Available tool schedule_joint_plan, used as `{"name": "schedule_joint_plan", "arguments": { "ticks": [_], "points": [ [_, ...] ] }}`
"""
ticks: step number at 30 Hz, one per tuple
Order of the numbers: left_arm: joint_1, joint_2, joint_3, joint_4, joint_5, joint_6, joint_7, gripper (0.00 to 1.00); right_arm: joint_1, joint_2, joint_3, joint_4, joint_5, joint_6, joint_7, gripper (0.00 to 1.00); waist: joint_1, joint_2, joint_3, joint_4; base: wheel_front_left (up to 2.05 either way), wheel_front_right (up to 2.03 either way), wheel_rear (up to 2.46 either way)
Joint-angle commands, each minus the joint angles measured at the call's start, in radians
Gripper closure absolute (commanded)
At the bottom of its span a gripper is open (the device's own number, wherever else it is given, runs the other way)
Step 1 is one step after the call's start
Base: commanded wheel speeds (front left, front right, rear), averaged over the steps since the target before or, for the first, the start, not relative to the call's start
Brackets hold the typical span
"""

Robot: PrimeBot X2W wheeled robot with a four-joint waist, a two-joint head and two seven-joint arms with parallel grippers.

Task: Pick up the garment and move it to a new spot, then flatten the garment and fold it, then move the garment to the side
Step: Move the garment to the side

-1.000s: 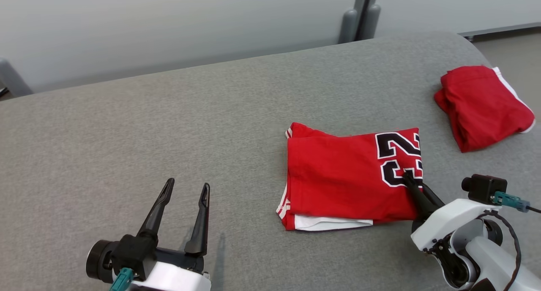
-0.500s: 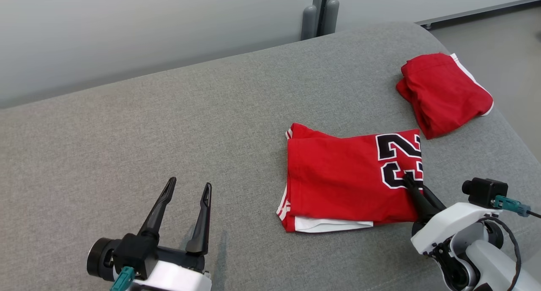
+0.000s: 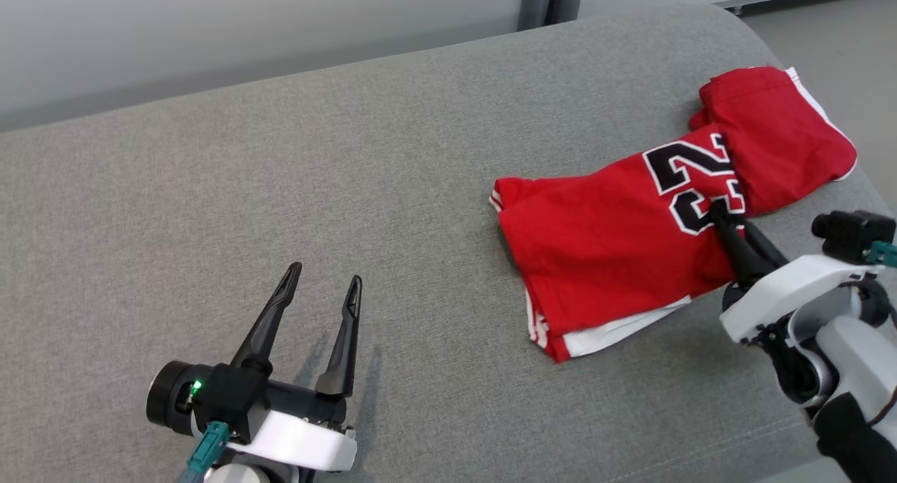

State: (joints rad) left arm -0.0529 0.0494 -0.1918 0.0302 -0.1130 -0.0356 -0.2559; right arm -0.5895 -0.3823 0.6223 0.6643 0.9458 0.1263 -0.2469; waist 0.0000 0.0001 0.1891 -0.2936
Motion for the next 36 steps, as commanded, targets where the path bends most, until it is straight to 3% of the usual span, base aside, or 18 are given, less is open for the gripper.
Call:
{"name": "schedule_joint_plan", "arguments": {
  "ticks": [1,15,36],
  "points": [
    [-0.047,0.001,0.025,-0.033,0.009,-0.008,-0.006,0.00,-0.021,-0.029,0.004,-0.009,-0.013,0.004,-0.015,1.00,0.0000,-0.0001,0.015,0.015,0.00,0.00,0.00],
    [-0.121,0.016,-0.001,-0.113,0.047,-0.029,-0.006,0.00,-0.204,-0.162,-0.019,0.055,-0.020,0.004,-0.015,1.00,0.0000,-0.0001,0.138,0.056,0.00,0.00,0.00],
    [-0.192,0.061,-0.034,-0.285,0.080,-0.032,0.079,0.00,-0.350,-0.299,-0.126,0.199,-0.038,0.004,-0.015,1.00,0.0000,-0.0001,0.267,0.072,0.00,0.00,0.00]
  ]
}}
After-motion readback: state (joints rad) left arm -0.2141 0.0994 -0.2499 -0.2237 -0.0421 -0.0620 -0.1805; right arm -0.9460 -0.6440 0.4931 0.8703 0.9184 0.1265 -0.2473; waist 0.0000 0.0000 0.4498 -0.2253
